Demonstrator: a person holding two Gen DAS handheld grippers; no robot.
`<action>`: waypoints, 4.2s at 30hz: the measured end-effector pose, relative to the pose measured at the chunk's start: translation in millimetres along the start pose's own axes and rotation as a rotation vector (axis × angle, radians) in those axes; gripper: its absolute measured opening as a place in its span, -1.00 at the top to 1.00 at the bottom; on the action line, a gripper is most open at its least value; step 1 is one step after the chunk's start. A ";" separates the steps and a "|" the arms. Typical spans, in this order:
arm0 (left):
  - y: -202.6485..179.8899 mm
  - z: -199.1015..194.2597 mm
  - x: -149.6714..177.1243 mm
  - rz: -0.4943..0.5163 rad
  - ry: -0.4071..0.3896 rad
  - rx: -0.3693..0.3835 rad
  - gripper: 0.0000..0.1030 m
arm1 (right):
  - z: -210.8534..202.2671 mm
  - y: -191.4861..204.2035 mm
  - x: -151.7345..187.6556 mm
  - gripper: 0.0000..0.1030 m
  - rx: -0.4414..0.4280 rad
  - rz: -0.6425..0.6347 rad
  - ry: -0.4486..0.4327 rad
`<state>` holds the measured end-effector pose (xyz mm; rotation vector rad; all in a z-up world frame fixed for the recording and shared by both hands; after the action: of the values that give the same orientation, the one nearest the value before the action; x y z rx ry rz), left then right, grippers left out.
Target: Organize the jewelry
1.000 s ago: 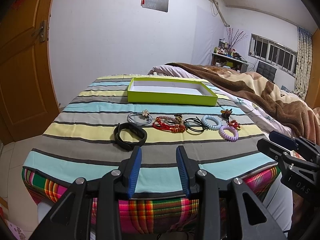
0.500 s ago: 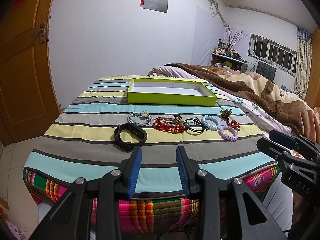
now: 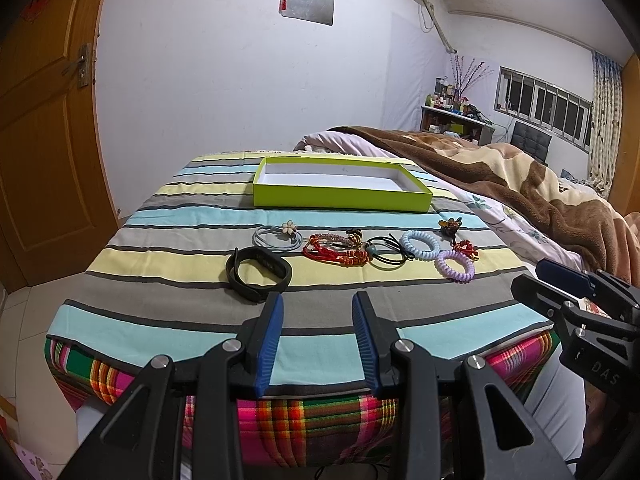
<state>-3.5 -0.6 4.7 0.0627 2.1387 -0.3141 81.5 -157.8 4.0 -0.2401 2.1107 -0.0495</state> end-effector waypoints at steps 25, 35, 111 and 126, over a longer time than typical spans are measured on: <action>7.9 11.6 -0.8 -0.018 0.019 -0.010 0.28 | 13.6 -3.4 -3.0 0.09 -0.006 0.009 0.017; 38.6 31.6 -9.3 -0.056 0.028 -0.099 0.28 | 42.2 -11.2 -10.6 0.09 0.006 0.017 0.043; 57.8 123.5 -126.2 0.042 0.040 -0.024 0.77 | 164.7 -23.5 -128.6 0.88 -0.025 0.004 0.063; 95.6 214.2 -168.7 0.056 0.097 -0.065 0.77 | 274.9 -27.8 -162.9 0.88 -0.010 0.006 0.160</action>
<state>280.6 51.5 12.8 0.1026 2.2371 -0.2125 401.6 -137.1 0.2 -0.2424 2.2717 -0.0561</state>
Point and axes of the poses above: each gripper's, at about its wrist camera, not at the fingertips, and z roughly the way its jaws point, y to its left, x to its underside, the point moved 1 cm from there along z, roughly the way its jaws point, and after that the axes turned 13 degrees about x, right-handed, at the moved point
